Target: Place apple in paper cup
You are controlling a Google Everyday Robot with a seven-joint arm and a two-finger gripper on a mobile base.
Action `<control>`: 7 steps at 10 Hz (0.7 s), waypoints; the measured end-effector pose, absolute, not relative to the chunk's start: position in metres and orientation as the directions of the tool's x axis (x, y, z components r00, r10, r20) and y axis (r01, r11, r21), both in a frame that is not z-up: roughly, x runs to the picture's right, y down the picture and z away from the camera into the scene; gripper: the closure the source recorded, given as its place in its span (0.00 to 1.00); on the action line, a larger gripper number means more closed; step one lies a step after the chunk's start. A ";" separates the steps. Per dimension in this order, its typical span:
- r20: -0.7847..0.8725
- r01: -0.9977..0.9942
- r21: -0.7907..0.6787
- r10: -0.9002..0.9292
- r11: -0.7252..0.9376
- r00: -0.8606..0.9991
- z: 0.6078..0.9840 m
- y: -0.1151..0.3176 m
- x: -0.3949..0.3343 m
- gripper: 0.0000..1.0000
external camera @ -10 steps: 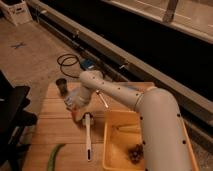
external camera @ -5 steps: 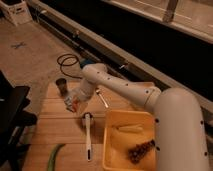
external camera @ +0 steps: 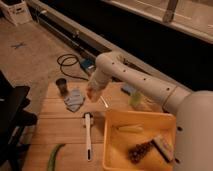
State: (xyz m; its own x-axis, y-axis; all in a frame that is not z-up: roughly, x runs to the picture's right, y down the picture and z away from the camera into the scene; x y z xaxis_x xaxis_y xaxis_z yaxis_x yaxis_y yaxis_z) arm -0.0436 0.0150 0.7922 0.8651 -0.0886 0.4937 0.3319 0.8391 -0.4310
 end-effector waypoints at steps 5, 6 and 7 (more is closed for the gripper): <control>0.330 0.156 -0.447 0.001 0.881 0.944 0.794 -0.029 0.071 1.00; 0.328 0.147 -0.449 0.010 0.881 0.945 0.794 -0.029 0.075 1.00; 0.331 0.151 -0.450 0.008 0.880 0.944 0.795 -0.029 0.072 1.00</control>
